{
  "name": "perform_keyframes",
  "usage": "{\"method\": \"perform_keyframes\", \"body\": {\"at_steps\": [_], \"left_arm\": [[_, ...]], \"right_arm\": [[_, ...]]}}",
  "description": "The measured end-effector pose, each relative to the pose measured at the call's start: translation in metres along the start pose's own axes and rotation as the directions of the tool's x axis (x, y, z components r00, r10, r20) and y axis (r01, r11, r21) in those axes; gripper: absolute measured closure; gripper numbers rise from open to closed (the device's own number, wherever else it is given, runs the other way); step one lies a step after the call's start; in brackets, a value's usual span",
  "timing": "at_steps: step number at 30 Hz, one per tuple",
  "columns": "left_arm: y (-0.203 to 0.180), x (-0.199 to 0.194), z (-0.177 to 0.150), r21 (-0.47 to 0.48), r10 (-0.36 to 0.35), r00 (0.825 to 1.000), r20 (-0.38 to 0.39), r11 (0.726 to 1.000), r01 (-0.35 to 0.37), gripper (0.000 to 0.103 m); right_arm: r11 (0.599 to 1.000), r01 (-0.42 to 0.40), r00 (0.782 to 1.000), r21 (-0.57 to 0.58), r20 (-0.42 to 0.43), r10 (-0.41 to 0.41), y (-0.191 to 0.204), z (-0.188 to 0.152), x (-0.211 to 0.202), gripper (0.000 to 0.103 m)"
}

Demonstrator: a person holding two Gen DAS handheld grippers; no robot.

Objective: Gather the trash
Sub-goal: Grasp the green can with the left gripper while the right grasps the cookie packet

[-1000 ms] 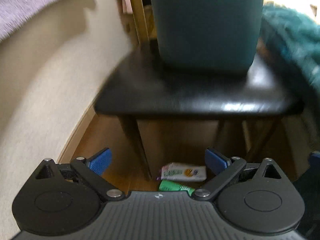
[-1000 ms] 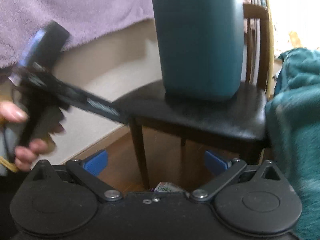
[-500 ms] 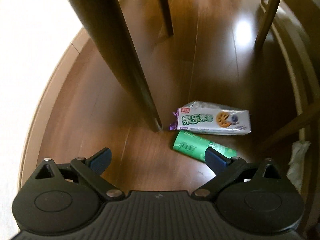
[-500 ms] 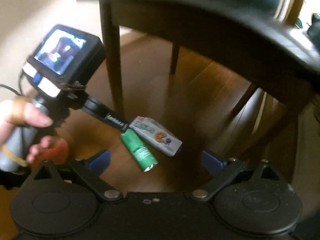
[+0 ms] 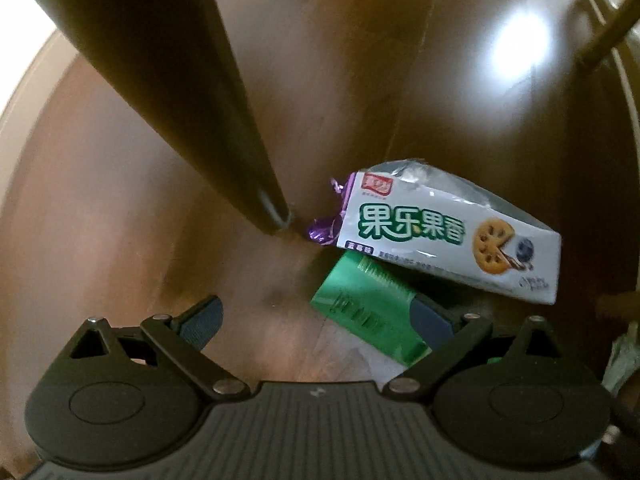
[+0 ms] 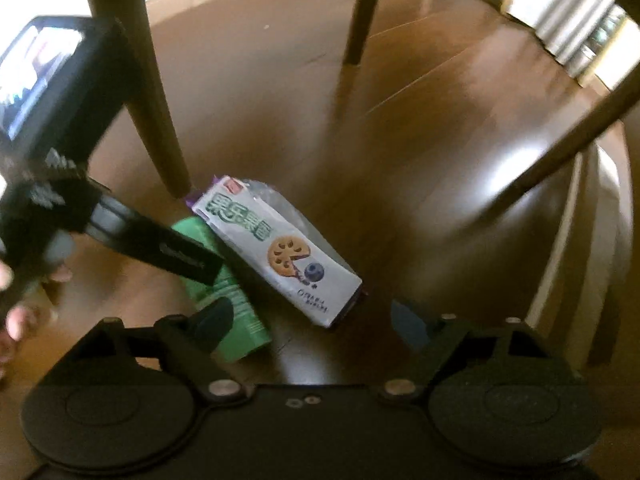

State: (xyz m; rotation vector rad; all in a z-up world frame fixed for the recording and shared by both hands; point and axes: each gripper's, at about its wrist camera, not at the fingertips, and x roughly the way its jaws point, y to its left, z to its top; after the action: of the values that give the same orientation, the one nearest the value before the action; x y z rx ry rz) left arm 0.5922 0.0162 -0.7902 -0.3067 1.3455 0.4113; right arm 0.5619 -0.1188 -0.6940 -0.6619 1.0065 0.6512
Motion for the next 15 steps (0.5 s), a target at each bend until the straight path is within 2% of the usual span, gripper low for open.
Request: {"method": "perform_keyframes", "body": {"at_steps": [3,8,12,15], "left_arm": [[-0.001,0.015,0.0,-0.036,-0.016,1.0,-0.021,0.999,0.016,0.003],[-0.002,0.024,0.002,-0.077,-0.038,0.999,-0.028,0.996,0.036,0.003],[-0.004,0.036,0.001,-0.098,-0.066,0.996,-0.055,0.993,0.061,0.003],[-0.003,0.047,-0.005,-0.106,-0.102,0.991,-0.091,0.99,0.093,0.003]], "right_arm": [[0.995,-0.004,1.0,-0.097,-0.007,0.004,0.001,0.006,0.026,0.021],[0.97,-0.054,0.999,-0.237,-0.006,0.054,0.003,0.01,0.058,0.021],[0.936,-0.027,1.0,-0.35,-0.024,0.019,0.014,0.005,0.085,0.021],[0.933,-0.007,1.0,-0.359,-0.021,-0.001,0.018,0.003,0.097,0.023]]}}
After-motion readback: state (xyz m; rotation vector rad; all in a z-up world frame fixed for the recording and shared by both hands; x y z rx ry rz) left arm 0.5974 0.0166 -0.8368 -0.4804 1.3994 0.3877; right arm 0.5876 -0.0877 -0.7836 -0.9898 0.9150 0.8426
